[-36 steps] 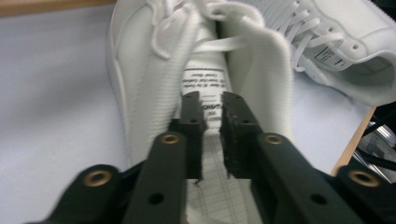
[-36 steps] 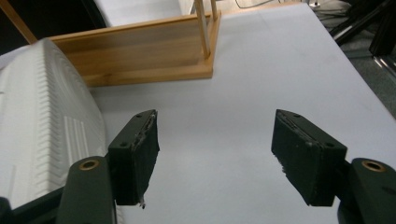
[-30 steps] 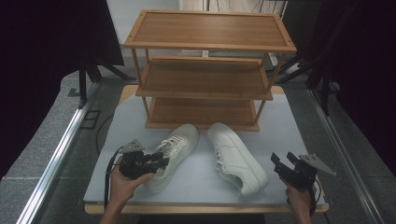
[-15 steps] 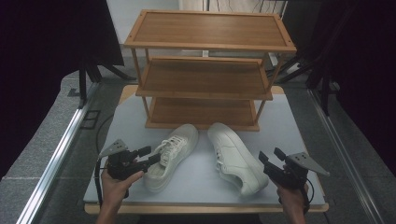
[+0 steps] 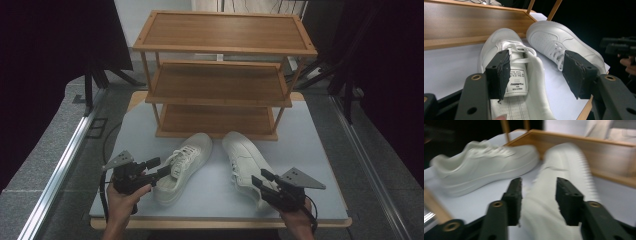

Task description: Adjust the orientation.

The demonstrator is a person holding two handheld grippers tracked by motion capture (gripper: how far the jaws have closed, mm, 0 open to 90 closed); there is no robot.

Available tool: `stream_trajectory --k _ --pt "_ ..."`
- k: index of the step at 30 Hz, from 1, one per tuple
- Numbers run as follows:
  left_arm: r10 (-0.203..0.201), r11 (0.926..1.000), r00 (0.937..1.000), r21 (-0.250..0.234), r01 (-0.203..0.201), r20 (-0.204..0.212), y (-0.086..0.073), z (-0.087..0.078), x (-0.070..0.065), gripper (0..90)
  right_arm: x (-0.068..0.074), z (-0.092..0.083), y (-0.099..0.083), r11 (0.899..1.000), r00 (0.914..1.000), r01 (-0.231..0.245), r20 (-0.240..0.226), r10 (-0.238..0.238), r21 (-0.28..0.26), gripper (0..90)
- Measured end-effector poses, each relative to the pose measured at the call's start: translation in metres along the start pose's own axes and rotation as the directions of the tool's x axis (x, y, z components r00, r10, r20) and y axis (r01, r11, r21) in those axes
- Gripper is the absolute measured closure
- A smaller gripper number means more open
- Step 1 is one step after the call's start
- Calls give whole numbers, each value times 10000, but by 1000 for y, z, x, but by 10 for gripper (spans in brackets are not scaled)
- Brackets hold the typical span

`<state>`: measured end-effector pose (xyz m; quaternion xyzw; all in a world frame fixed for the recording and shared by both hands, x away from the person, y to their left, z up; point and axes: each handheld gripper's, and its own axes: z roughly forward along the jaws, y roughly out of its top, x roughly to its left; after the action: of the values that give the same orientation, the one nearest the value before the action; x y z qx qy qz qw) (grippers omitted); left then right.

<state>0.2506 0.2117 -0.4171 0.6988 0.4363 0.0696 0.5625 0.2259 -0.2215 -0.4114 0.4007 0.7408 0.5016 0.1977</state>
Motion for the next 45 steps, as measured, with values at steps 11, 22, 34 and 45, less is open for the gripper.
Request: stream_trajectory --k 11,22,34,45 --pt "-330 9994 9994 67 330 135 4 9 2 397 18 27 -27 9779 9947 812 -773 -674 1926 863" --pt "-335 9994 9988 137 330 349 6 13 1 398 15 25 -33 9669 9960 878 -31 -897 2395 892" --pt "-519 9986 9981 130 515 328 5 12 4 398 1 16 -29 9823 9989 467 15 -477 1813 891" --pt "-627 9979 9973 191 620 371 3 13 6 399 -20 7 -21 9933 9994 -9 335 -30 1154 892"
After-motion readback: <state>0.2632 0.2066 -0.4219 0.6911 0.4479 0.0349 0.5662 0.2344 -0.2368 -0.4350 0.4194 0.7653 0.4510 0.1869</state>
